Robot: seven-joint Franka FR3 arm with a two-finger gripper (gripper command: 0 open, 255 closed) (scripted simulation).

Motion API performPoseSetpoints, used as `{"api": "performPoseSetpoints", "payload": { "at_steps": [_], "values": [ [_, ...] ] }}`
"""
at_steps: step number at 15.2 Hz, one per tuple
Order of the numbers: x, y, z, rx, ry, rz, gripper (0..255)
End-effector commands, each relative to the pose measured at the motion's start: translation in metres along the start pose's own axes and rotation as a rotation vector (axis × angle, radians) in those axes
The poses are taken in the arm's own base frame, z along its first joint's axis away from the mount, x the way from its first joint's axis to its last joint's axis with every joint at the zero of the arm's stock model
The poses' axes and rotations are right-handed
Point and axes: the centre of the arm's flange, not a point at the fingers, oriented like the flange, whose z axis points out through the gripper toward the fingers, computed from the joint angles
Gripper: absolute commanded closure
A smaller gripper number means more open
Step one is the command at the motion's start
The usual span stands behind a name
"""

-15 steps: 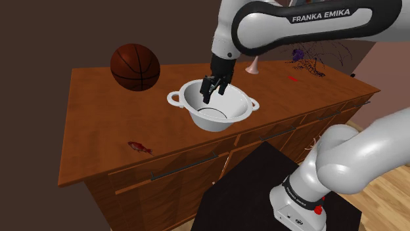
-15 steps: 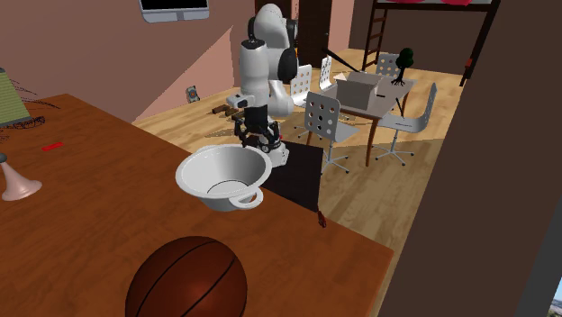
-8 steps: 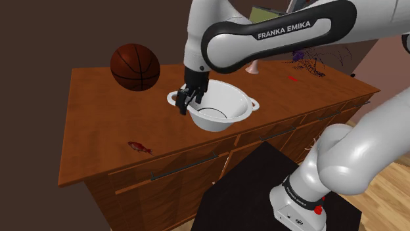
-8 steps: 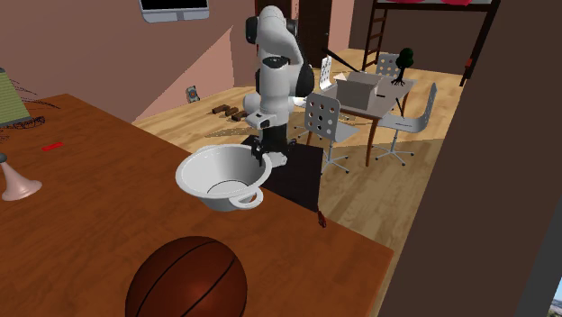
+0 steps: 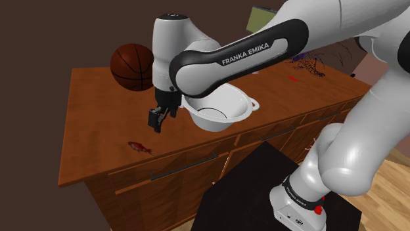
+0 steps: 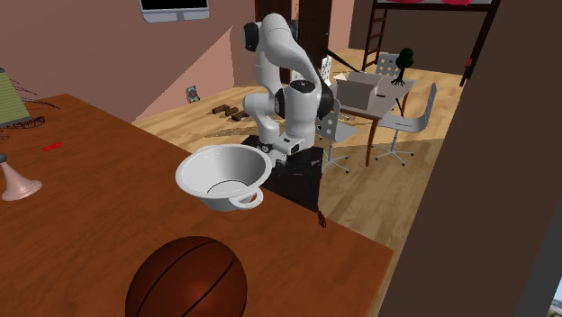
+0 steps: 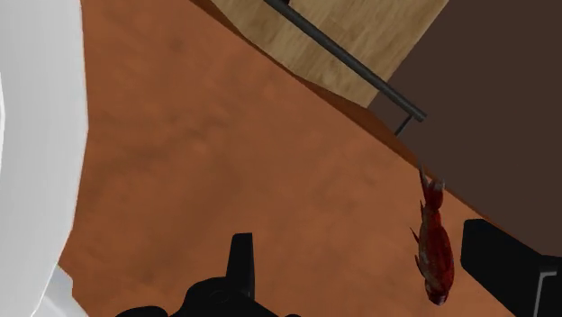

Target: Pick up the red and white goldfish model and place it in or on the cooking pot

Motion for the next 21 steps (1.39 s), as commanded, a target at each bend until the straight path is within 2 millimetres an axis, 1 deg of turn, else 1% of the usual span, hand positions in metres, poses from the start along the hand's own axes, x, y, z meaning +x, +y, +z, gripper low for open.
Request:
{"api": "performPoseSetpoints", "payload": {
  "at_steps": [1,6,7,15,21],
  "values": [
    [0.011,-0.022,0.014,0.001,0.004,-0.034,0],
    [0.038,-0.073,0.044,0.002,0.013,-0.118,0],
    [0.041,-0.08,0.048,0.002,0.014,-0.13,0],
    [0.042,-0.08,0.088,0.002,0.014,-0.13,0],
    [0.042,-0.08,0.088,0.002,0.014,-0.13,0]
  ]
}}
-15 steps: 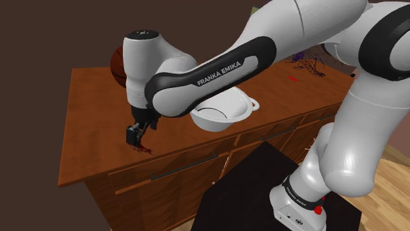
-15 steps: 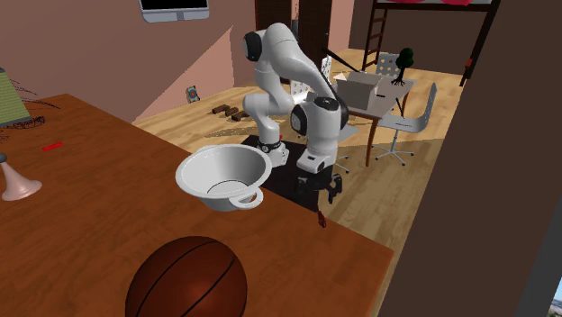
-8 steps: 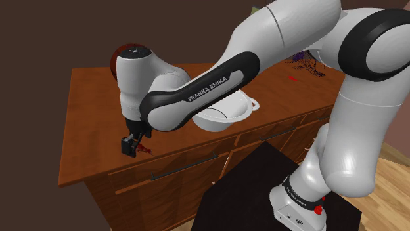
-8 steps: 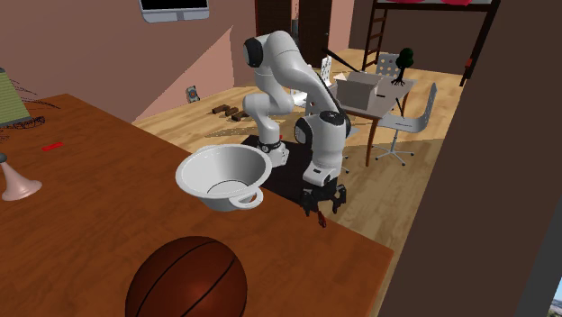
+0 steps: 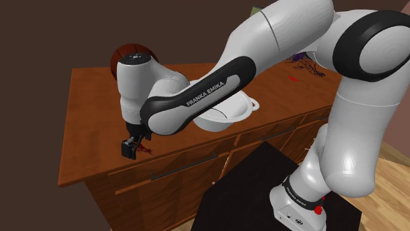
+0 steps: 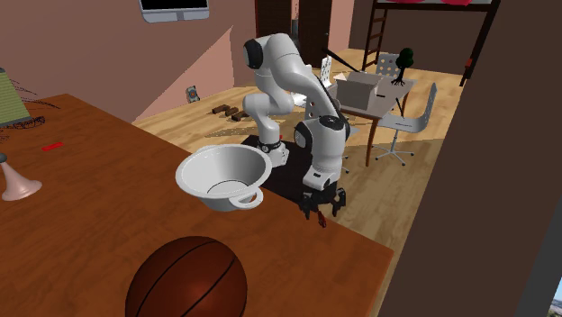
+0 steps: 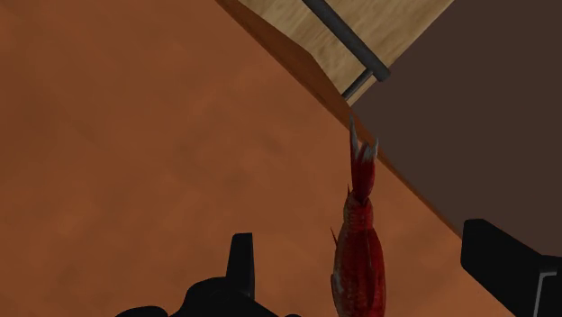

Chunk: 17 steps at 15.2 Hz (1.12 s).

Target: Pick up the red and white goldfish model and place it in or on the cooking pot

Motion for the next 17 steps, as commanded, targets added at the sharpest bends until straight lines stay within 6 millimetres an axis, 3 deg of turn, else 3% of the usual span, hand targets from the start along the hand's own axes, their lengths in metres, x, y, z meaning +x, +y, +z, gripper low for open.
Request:
{"api": "performPoseSetpoints", "payload": {
  "at_steps": [1,2,11,17],
  "values": [
    [0.0,0.0,0.0,0.0,0.0,0.0,0],
    [0.0,0.0,0.0,0.0,0.0,0.0,255],
    [0.0,0.0,0.0,0.0,0.0,0.0,255],
    [0.002,0.001,-0.032,0.0,0.0,0.0,255]
  ]
}}
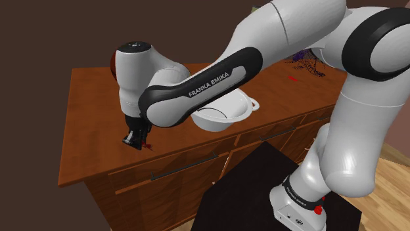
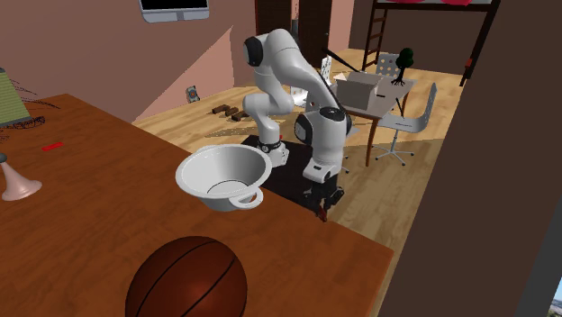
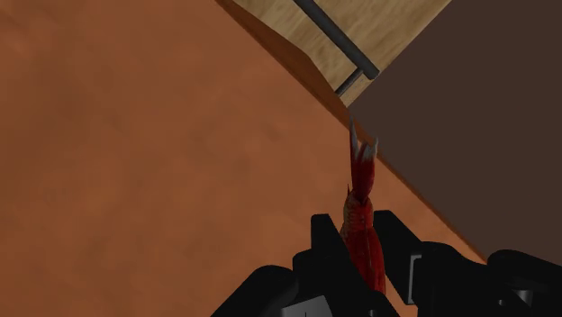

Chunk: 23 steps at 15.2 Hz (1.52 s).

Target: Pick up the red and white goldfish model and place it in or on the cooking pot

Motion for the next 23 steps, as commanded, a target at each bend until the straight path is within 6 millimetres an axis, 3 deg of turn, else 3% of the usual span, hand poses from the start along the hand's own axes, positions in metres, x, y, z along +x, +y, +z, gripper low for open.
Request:
{"api": "performPoseSetpoints", "payload": {
  "at_steps": [1,23],
  "values": [
    [0.001,-0.001,-0.012,0.0,0.0,0.0,255],
    [0.008,0.002,-0.127,0.0,0.0,0.0,255]
  ]
}}
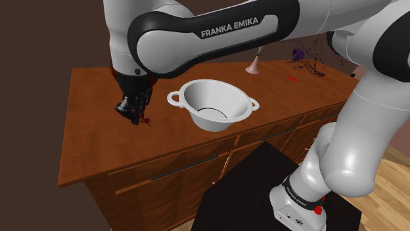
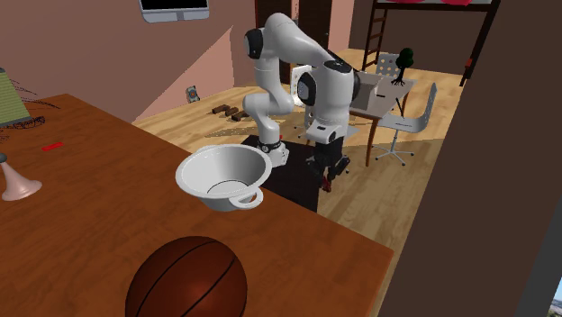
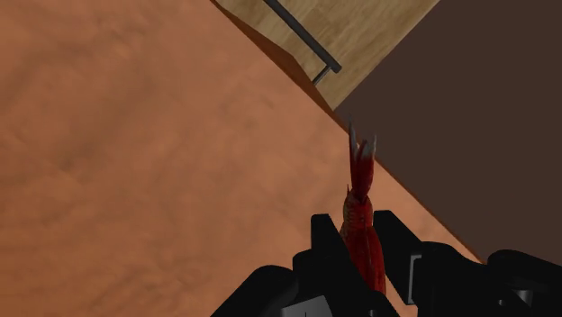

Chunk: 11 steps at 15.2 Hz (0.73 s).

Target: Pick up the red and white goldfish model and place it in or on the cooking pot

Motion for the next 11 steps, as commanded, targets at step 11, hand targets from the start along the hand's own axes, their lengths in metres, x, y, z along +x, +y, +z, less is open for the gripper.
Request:
{"api": "performPoseSetpoints", "payload": {
  "at_steps": [11],
  "values": [
    [-0.003,0.012,-0.057,0.0,0.0,0.0,255]
  ]
}}
